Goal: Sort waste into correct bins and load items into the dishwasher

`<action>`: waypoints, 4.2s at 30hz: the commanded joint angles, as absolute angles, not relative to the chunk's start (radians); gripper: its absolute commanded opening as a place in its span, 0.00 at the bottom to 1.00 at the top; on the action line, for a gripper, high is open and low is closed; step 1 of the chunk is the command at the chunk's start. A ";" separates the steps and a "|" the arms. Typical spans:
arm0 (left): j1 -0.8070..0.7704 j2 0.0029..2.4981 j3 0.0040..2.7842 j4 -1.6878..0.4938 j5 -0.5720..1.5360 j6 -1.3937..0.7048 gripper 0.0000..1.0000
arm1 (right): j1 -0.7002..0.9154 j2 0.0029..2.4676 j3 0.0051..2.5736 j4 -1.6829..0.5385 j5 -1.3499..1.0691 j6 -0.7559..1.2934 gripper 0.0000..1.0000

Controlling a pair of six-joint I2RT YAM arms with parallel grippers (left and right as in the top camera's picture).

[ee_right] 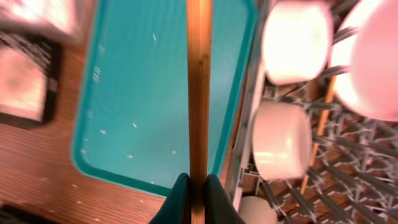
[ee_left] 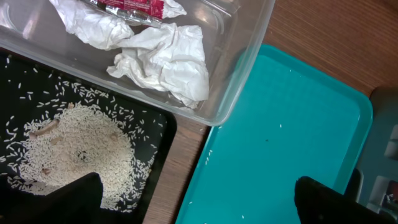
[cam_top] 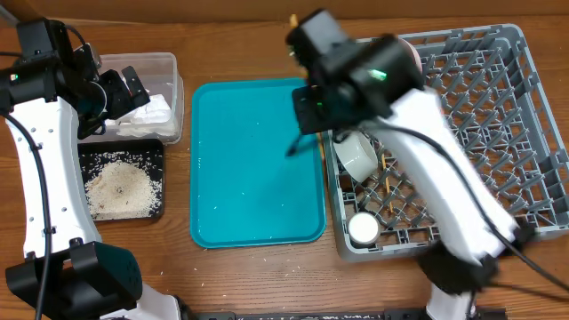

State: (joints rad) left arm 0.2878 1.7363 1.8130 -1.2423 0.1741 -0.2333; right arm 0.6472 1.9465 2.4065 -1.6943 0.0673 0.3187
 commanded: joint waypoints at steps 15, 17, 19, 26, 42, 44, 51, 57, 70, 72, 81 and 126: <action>0.288 1.722 1.833 -1.242 0.167 -0.221 1.00 | 0.234 1.679 1.546 -1.510 0.211 0.228 0.04; 0.288 1.722 1.833 -1.242 0.167 -0.221 1.00 | 0.228 1.679 1.501 -1.475 0.209 0.223 0.09; 0.288 1.722 1.833 -1.242 0.167 -0.221 1.00 | 0.229 1.679 1.476 -1.451 0.209 0.223 0.16; 0.288 1.722 1.833 -1.242 0.167 -0.221 1.00 | 0.229 1.677 1.480 -1.448 0.208 0.230 0.33; 0.288 1.722 1.833 -1.242 0.167 -0.221 1.00 | 0.284 1.391 1.755 -1.560 -0.112 0.239 1.00; 0.288 1.722 1.833 -1.242 0.167 -0.221 1.00 | 0.287 1.350 1.756 -1.542 -0.161 0.239 1.00; 0.288 1.722 1.833 -1.242 0.167 -0.221 1.00 | 0.286 1.267 1.755 -1.560 -0.108 0.235 1.00; 0.288 1.722 1.833 -1.242 0.167 -0.221 1.00 | 0.286 1.180 1.749 -1.456 -0.018 0.224 1.00; 0.288 1.722 1.833 -1.242 0.167 -0.221 1.00 | 0.071 0.658 1.003 -0.732 -0.140 0.096 1.00; 0.288 1.722 1.833 -1.242 0.167 -0.221 1.00 | 0.052 0.573 0.855 -0.617 -0.172 0.096 1.00; 0.288 1.722 1.833 -1.242 0.167 -0.221 1.00 | 0.035 0.282 0.299 -0.158 -0.241 0.096 1.00; 0.289 1.718 1.826 -1.242 0.164 -0.221 1.00 | 0.032 0.003 0.008 -0.060 -0.222 0.104 1.00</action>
